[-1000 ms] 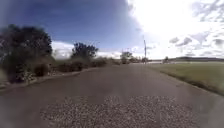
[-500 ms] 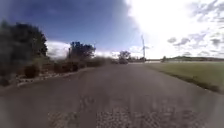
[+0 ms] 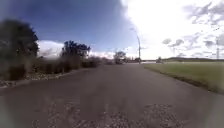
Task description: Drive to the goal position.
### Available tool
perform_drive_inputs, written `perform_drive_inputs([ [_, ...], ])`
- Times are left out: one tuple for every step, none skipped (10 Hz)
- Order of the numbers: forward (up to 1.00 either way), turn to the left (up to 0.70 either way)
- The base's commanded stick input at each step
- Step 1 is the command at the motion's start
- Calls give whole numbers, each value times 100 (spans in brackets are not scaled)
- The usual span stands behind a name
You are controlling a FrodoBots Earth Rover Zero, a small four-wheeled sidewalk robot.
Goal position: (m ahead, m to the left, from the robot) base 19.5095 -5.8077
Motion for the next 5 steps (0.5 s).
perform_drive_inputs([
  [100,-4],
  [100,-7],
  [100,-22],
  [100,-12],
  [100,-2],
])
